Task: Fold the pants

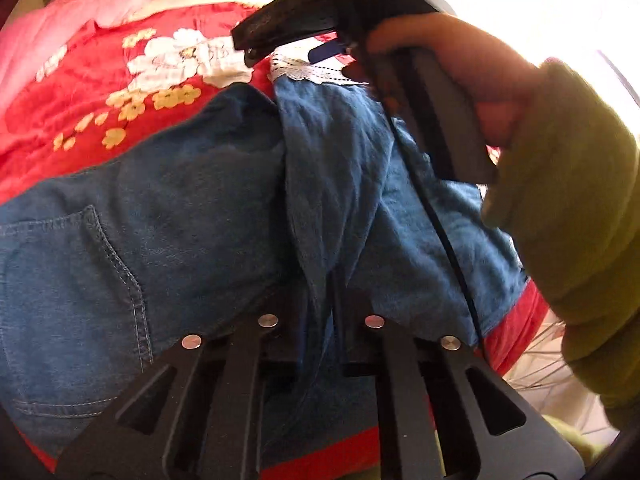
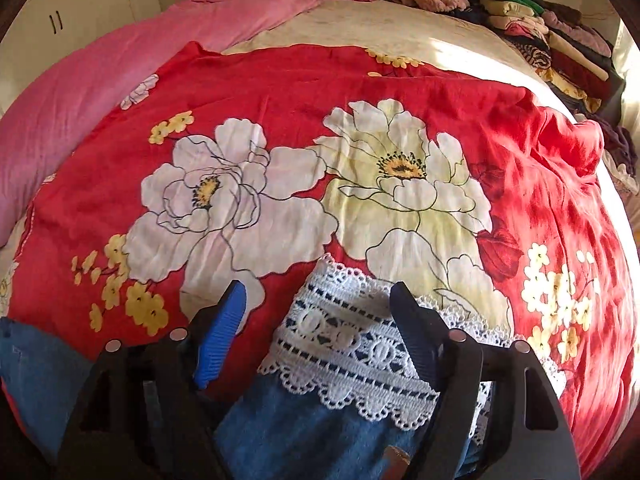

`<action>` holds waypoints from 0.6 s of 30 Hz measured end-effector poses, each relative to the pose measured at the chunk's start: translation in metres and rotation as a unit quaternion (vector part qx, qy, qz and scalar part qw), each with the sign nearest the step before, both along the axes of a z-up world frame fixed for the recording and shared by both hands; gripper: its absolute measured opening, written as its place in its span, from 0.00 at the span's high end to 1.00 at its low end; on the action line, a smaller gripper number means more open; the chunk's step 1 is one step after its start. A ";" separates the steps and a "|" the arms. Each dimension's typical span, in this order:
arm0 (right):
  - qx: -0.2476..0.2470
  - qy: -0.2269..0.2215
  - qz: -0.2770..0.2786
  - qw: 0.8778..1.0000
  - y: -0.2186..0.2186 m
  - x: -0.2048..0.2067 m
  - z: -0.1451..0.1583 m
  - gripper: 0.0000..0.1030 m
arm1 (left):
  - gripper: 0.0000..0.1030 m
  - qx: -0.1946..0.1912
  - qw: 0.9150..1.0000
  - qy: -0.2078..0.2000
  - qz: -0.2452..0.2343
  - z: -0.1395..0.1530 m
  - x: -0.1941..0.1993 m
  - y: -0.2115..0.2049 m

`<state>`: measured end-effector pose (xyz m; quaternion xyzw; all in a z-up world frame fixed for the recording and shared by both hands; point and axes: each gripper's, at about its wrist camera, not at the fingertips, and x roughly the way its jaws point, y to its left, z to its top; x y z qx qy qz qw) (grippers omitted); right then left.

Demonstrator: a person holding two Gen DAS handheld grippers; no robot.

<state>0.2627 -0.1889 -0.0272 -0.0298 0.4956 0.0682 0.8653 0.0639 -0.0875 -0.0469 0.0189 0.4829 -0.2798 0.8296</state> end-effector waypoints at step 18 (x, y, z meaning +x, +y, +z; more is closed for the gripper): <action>0.097 -0.069 -0.047 0.992 -0.091 -0.077 0.059 0.87 | 0.94 -0.018 1.000 -0.013 0.003 0.008 -0.008 0.013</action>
